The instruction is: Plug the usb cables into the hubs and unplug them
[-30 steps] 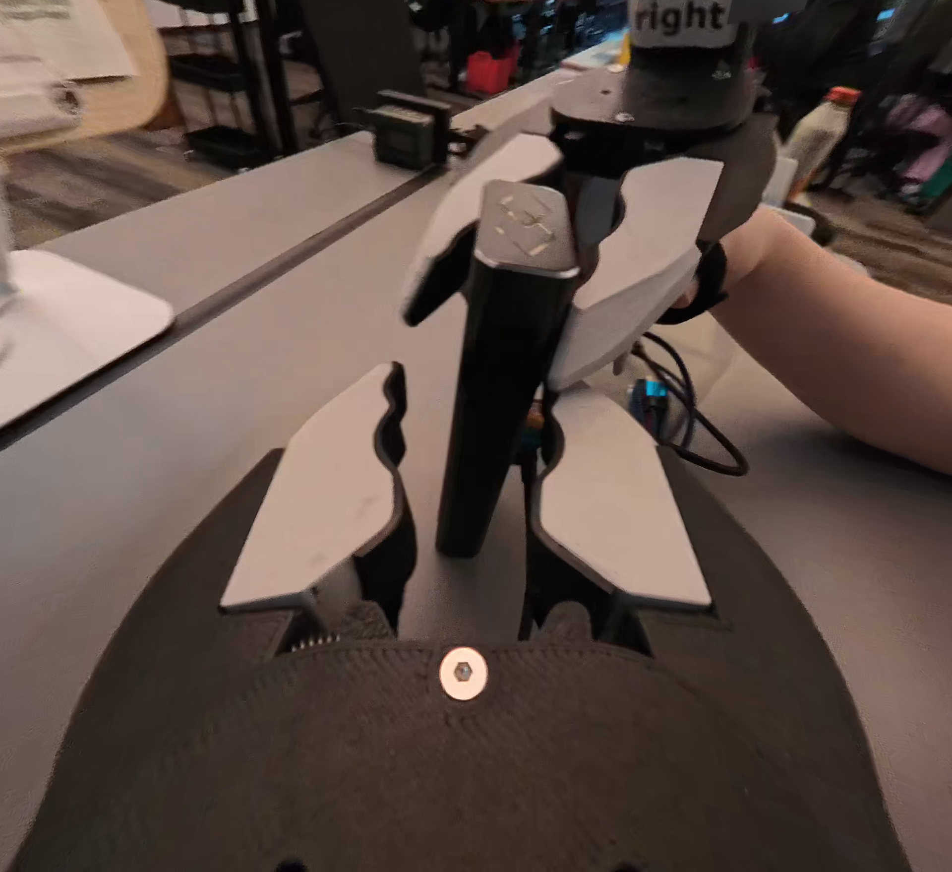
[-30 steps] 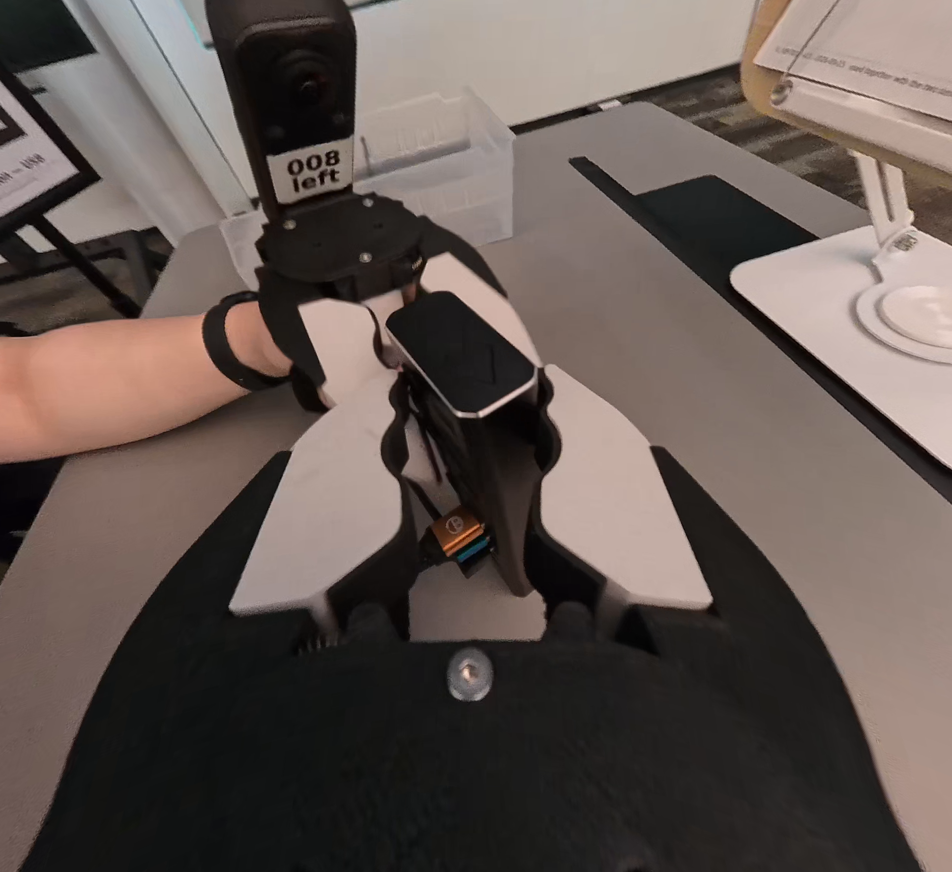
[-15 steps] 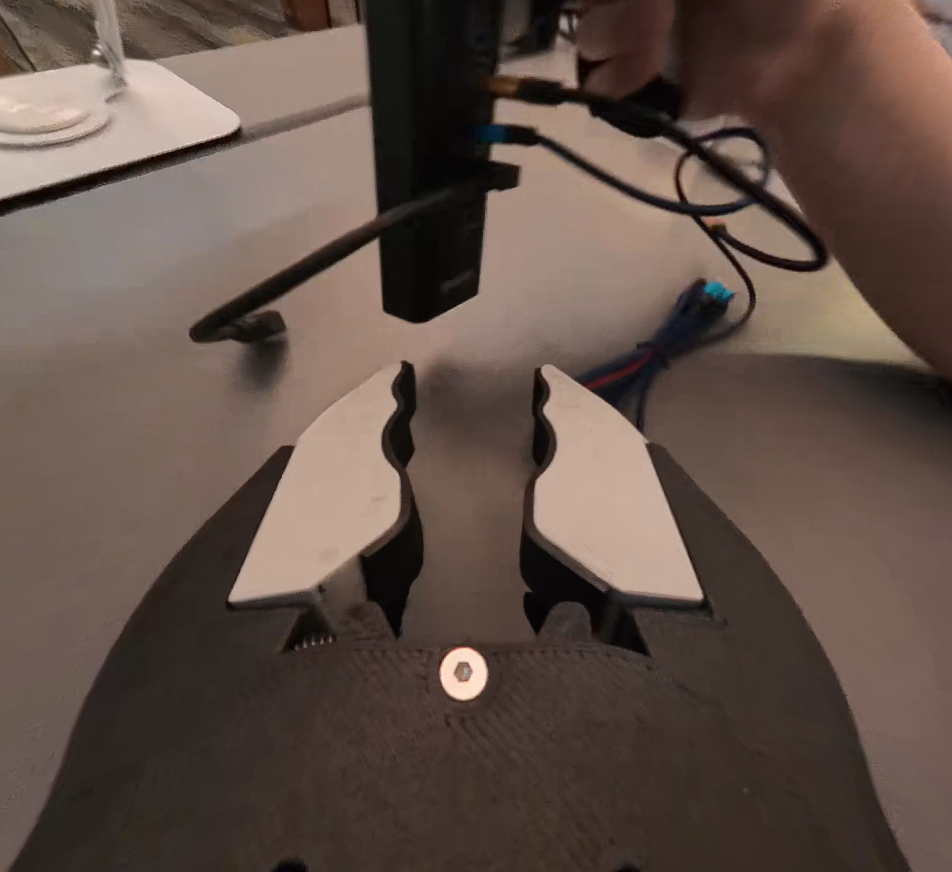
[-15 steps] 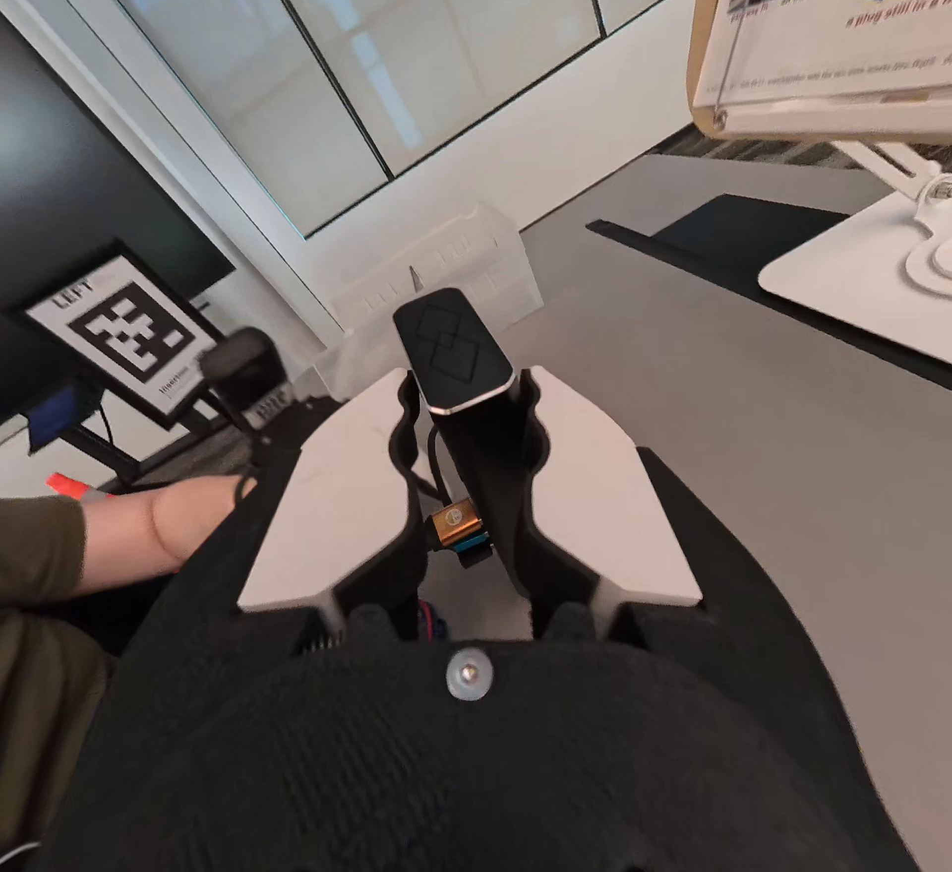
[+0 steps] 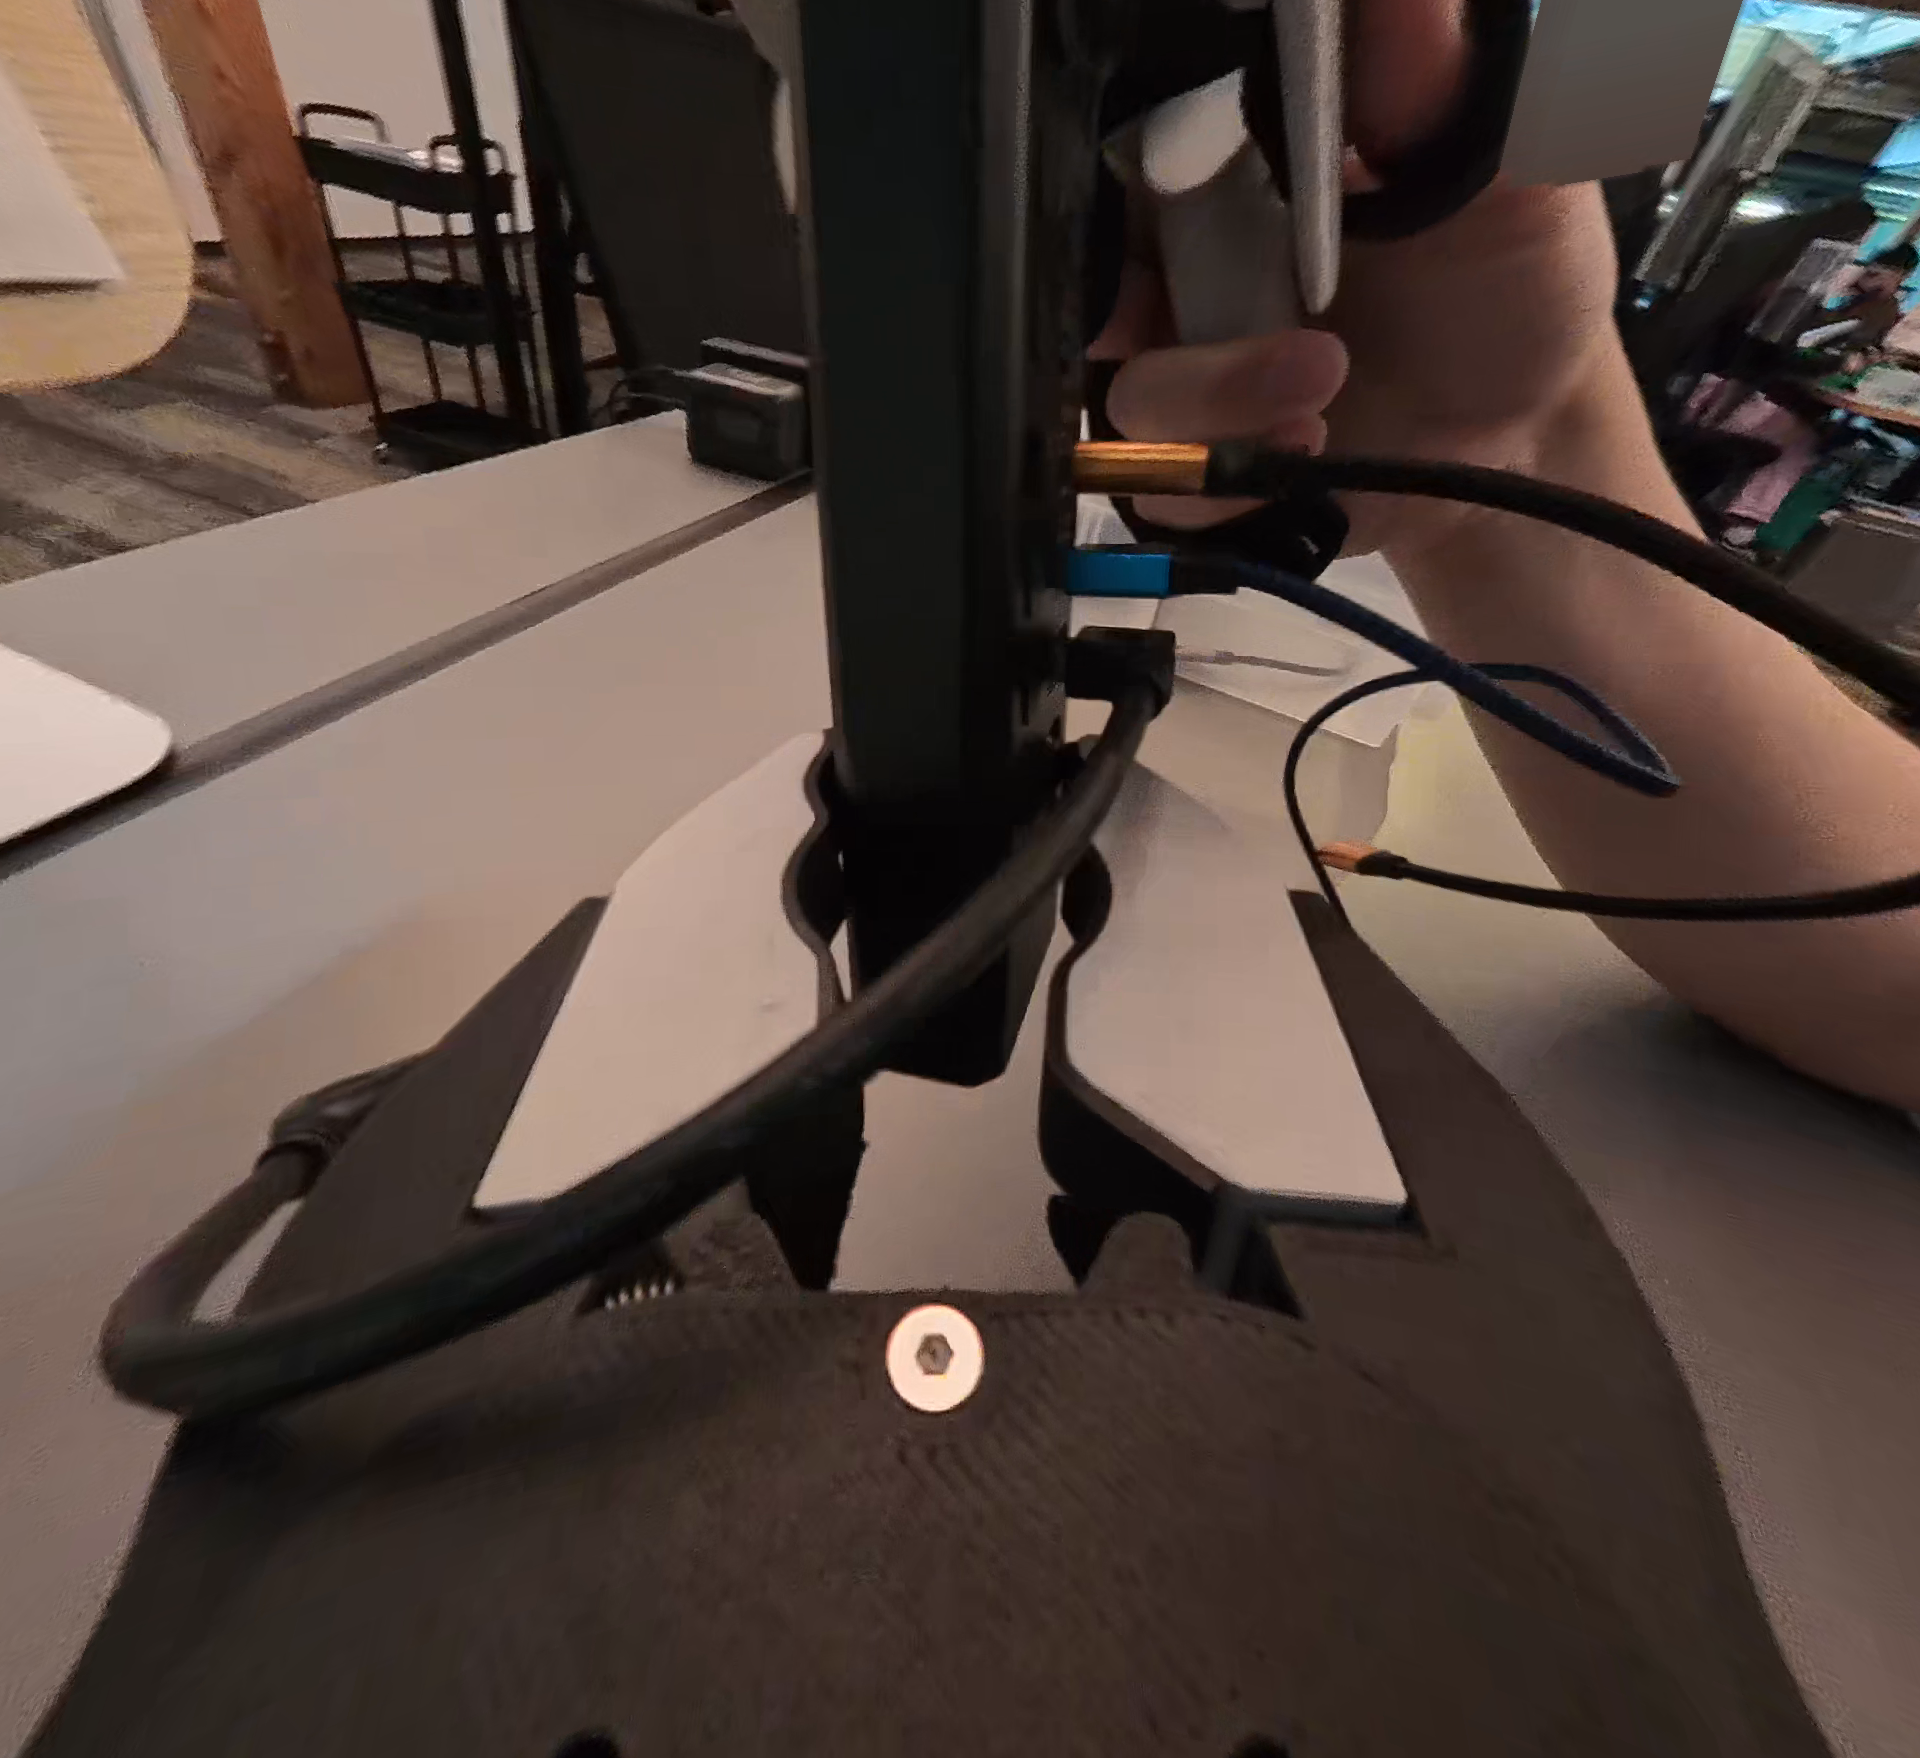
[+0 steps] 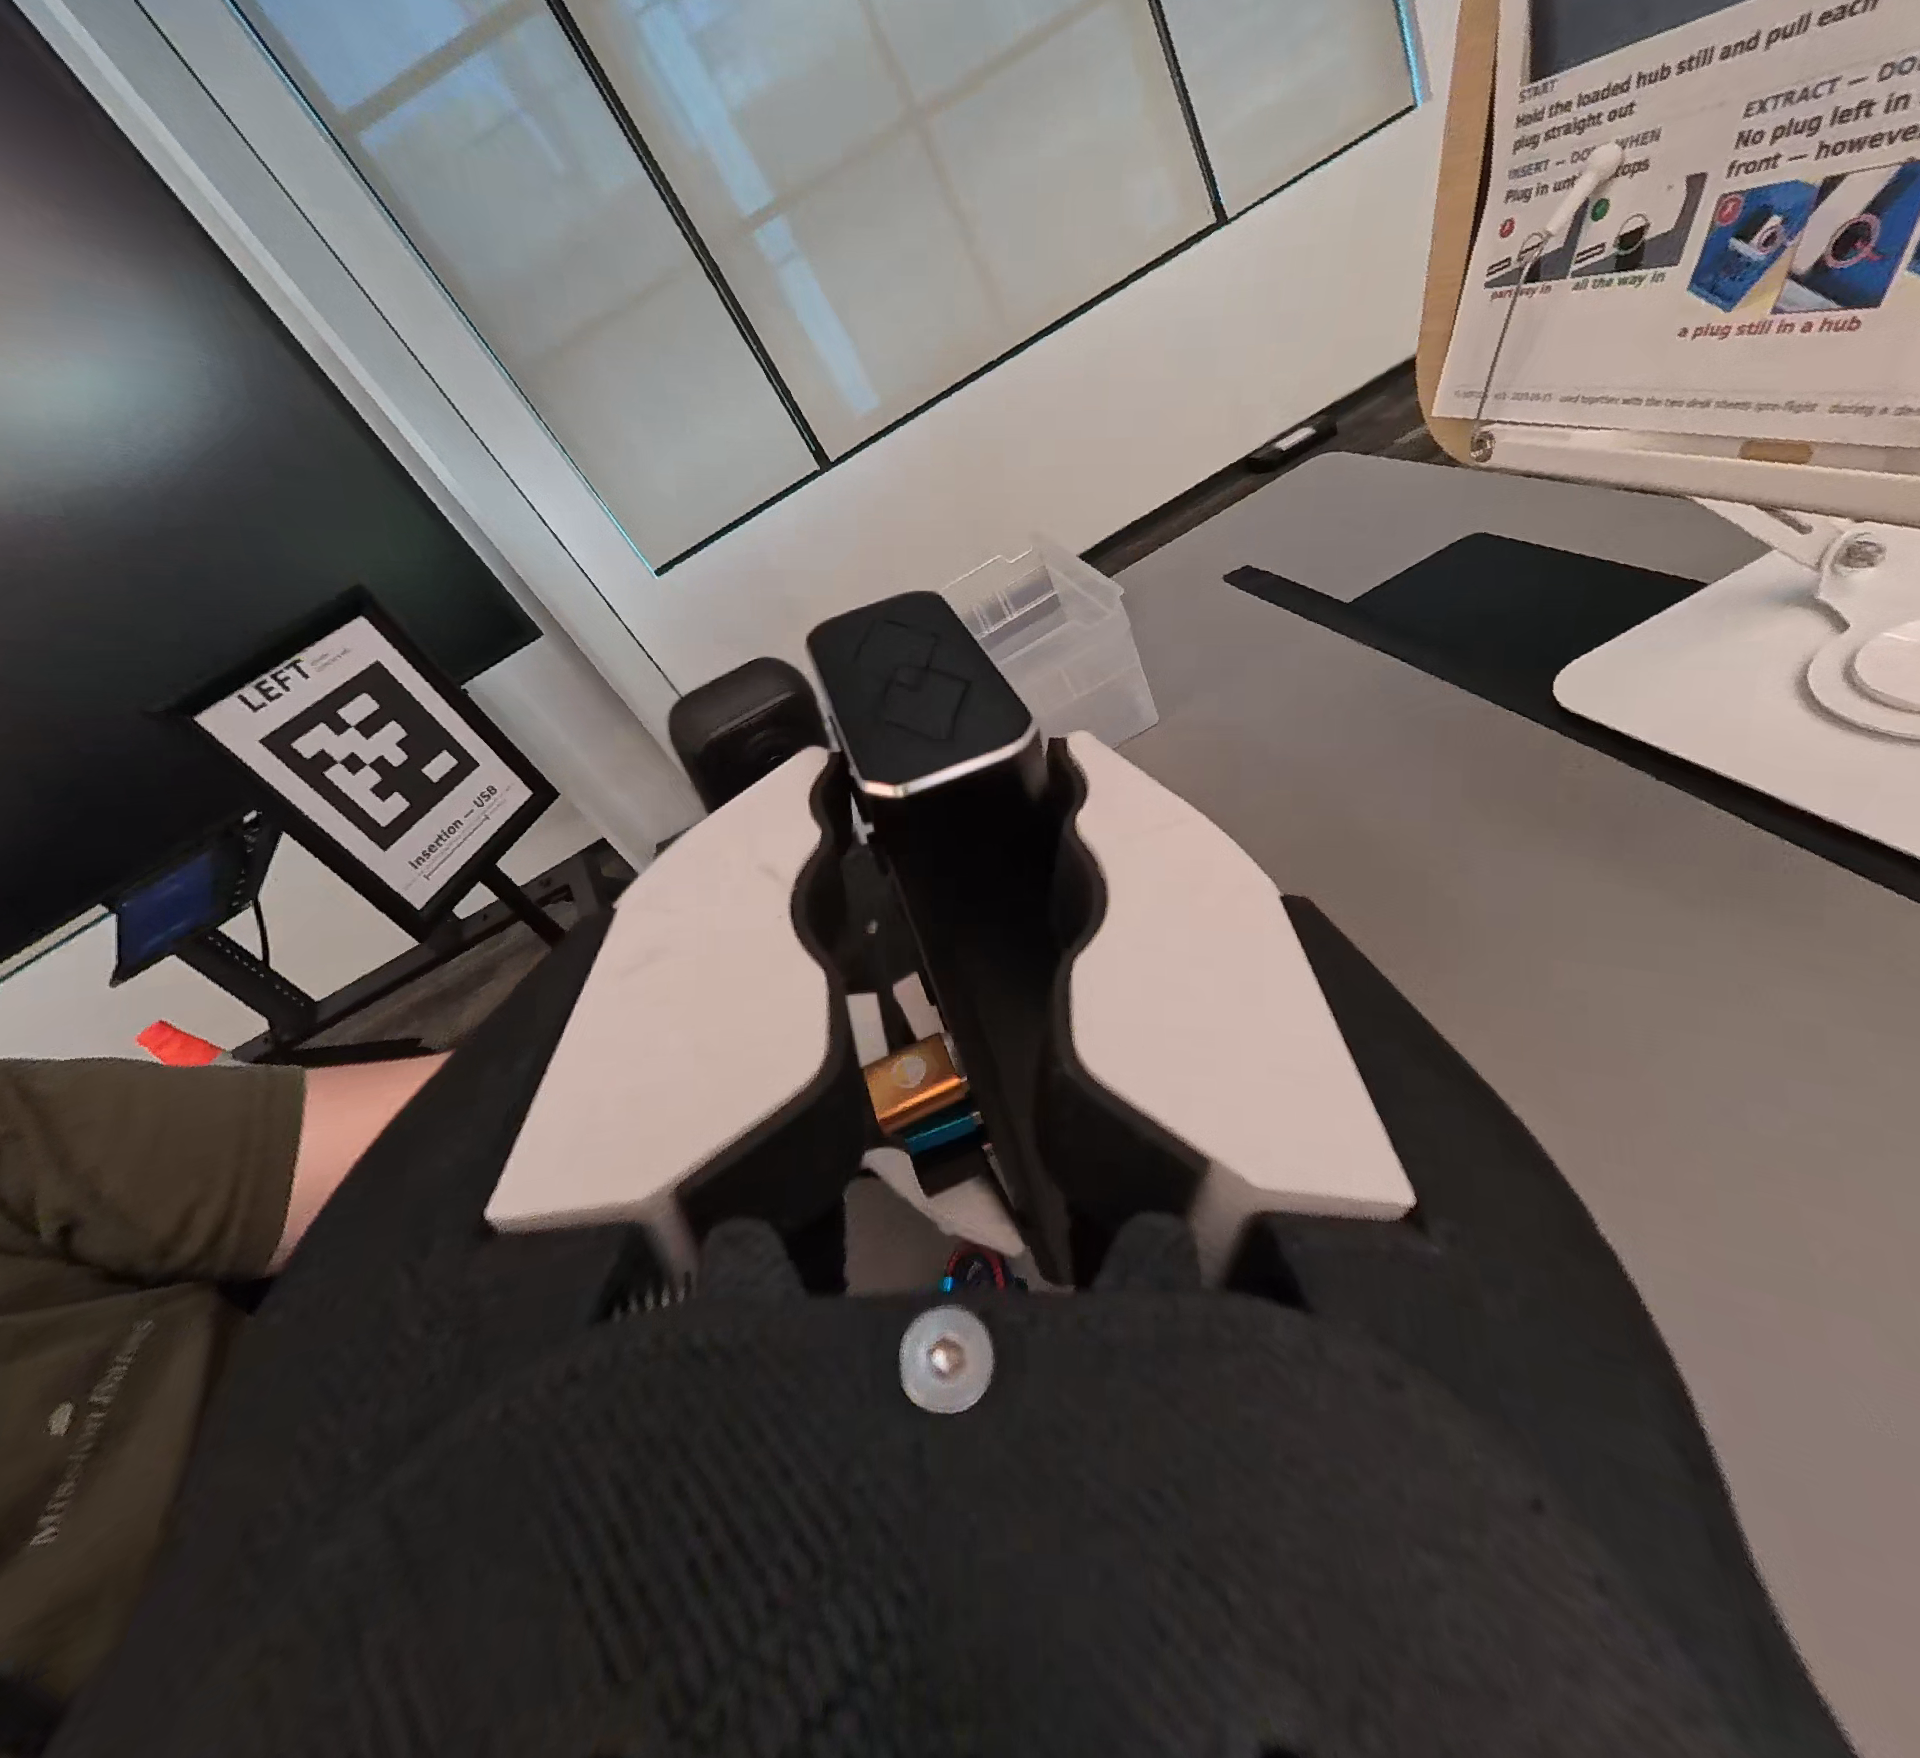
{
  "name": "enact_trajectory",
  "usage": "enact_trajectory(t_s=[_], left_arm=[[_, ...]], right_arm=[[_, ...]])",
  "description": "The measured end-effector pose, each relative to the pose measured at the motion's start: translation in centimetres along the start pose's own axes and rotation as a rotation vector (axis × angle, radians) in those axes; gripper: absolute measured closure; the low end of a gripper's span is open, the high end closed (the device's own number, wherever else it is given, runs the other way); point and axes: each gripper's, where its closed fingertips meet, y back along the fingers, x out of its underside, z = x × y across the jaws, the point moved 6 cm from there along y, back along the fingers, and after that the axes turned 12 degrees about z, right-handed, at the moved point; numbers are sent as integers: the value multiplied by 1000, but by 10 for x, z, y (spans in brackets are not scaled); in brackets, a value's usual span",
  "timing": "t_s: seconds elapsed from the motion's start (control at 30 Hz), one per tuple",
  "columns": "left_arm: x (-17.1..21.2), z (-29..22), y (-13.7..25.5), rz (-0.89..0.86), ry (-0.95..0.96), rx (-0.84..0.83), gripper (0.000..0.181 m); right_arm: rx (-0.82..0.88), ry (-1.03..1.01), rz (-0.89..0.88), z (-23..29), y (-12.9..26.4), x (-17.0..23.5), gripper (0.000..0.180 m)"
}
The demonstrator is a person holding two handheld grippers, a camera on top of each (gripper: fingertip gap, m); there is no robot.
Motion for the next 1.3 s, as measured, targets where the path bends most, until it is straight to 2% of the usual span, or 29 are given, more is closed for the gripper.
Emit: enact_trajectory(t_s=[0.23,0.3,0.37,0.4,0.57,0.63,0.77,0.87,0.97,1.07,1.17,1.3], left_arm=[[-5,3,-18,-5,-31,164,142],[1,3,-25,42,-9,244,131],[4,-2,-26,43,-7,332,151],[5,-2,-26,52,-12,324,151],[-14,-4,-11,-35,-74,189,151],[-24,-5,-3,-86,-79,154,151],[-42,4,18,-150,-103,-61,151],[-52,14,36,-211,-95,-226,152],[-56,22,52,-280,-70,-368,152],[-56,28,61,-319,-42,-447,152],[-54,34,66,-322,-21,-485,152],[-53,38,71,-329,-40,-528,152]], right_arm=[[-7,-10,-21,-4,18,-3,148],[-28,-20,-9,-3,15,-1,148],[-24,-4,14,-2,9,1,149],[-19,8,26,-1,6,1,148],[-4,98,-48,19,5,-12,140],[99,185,-95,33,12,-21,114],[435,381,-195,67,38,-39,124],[612,470,-230,100,36,-39,132],[653,508,-196,118,10,-30,134],[649,536,-153,110,-21,-20,152],[669,463,-74,89,-46,-16,145],[749,453,-47,74,-66,-15,146]])
